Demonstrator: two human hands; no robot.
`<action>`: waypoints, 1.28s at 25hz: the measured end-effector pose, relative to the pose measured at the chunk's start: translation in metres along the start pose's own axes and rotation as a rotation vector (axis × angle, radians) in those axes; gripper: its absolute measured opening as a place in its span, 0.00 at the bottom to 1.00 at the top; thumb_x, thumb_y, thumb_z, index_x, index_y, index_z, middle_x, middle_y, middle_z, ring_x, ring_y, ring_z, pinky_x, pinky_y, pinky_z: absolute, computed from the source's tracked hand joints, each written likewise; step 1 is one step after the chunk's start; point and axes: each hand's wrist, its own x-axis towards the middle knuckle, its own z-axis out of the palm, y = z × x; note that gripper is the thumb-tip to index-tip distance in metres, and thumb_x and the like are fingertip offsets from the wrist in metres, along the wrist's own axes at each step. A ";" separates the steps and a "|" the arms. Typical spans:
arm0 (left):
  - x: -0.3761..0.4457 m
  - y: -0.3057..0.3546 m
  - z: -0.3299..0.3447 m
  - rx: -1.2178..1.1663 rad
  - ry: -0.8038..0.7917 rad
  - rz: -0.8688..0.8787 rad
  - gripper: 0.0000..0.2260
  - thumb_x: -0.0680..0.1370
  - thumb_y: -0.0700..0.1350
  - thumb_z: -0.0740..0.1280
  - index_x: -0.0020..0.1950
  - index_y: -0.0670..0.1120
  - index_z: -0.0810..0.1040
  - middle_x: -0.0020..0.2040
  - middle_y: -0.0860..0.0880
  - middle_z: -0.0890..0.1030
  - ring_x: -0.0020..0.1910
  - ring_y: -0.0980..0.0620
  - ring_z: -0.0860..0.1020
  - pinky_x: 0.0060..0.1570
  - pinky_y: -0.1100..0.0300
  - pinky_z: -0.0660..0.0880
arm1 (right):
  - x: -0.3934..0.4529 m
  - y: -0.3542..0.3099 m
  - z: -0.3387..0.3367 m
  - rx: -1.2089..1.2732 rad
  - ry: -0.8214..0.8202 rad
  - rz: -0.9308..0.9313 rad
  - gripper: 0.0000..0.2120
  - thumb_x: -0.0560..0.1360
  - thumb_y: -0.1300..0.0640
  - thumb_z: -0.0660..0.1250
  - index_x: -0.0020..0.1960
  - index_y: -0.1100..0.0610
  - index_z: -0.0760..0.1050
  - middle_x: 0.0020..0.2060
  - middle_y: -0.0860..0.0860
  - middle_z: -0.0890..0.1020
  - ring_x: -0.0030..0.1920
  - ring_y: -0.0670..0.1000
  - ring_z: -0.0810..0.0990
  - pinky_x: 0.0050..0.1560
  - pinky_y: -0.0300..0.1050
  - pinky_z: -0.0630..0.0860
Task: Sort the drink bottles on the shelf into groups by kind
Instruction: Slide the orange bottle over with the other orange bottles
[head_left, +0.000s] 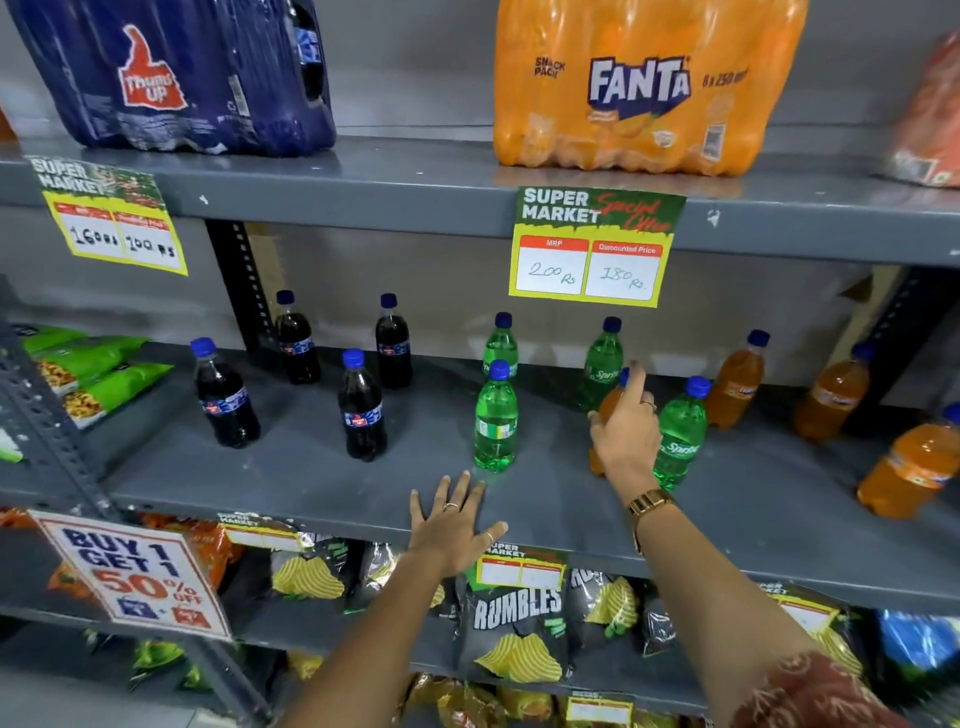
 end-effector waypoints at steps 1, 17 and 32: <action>0.000 0.000 0.000 0.005 -0.003 -0.001 0.32 0.79 0.64 0.50 0.77 0.52 0.42 0.78 0.51 0.39 0.77 0.48 0.38 0.71 0.38 0.35 | -0.002 0.001 -0.001 -0.009 -0.028 -0.010 0.38 0.70 0.60 0.70 0.72 0.56 0.50 0.59 0.65 0.71 0.57 0.68 0.73 0.55 0.62 0.73; -0.006 0.086 0.027 0.120 0.058 0.105 0.29 0.81 0.57 0.46 0.77 0.44 0.43 0.79 0.48 0.42 0.78 0.48 0.42 0.75 0.44 0.39 | -0.050 0.076 -0.079 -0.031 0.027 -0.076 0.35 0.73 0.56 0.65 0.72 0.56 0.50 0.61 0.62 0.72 0.57 0.64 0.71 0.54 0.59 0.73; 0.029 0.143 0.030 0.138 -0.081 0.169 0.34 0.80 0.61 0.47 0.77 0.44 0.37 0.77 0.46 0.36 0.76 0.46 0.36 0.74 0.46 0.35 | 0.029 0.148 -0.106 0.019 0.057 0.031 0.37 0.72 0.61 0.66 0.73 0.54 0.47 0.65 0.62 0.68 0.63 0.64 0.68 0.59 0.61 0.71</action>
